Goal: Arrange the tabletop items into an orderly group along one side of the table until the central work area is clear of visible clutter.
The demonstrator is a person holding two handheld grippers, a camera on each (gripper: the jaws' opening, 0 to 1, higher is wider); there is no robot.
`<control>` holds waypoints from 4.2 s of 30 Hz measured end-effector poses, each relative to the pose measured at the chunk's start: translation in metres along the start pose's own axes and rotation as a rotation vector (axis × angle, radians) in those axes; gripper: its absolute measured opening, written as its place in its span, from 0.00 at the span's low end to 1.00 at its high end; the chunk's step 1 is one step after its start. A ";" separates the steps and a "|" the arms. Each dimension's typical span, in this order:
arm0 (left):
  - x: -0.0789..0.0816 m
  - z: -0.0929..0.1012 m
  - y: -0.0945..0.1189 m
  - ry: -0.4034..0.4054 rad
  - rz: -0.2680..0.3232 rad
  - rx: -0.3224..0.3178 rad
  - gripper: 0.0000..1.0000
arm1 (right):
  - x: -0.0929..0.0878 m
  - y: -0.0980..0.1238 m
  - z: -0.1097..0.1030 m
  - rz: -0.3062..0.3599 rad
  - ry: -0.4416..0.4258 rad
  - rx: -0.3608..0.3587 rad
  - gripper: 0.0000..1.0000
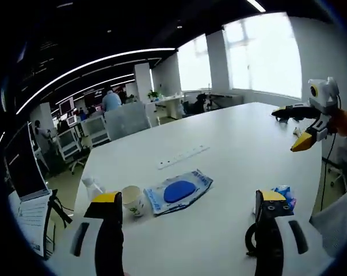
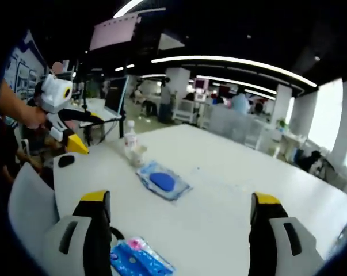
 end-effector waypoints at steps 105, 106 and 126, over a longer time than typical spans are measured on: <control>-0.105 0.195 -0.092 -0.433 -0.383 -0.408 0.37 | -0.204 0.003 -0.044 -0.258 -0.376 -0.041 0.10; -0.106 0.195 -0.093 -0.430 -0.385 -0.410 0.36 | -0.206 0.003 -0.044 -0.262 -0.381 -0.038 0.10; -0.125 0.202 -0.108 -0.414 -0.425 -0.437 0.23 | -0.218 -0.012 -0.045 -0.299 -0.459 -0.036 0.08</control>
Point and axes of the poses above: the point that each gripper's makers call its tool centre point, and the gripper's own axes: y roughly backward along the fingers, z roughly to its right, x roughly out of its top, the point moved 2 cm from there along y, roughly backward along the fingers, and after that the axes turned 10 degrees about -z, right-handed, at the moved point
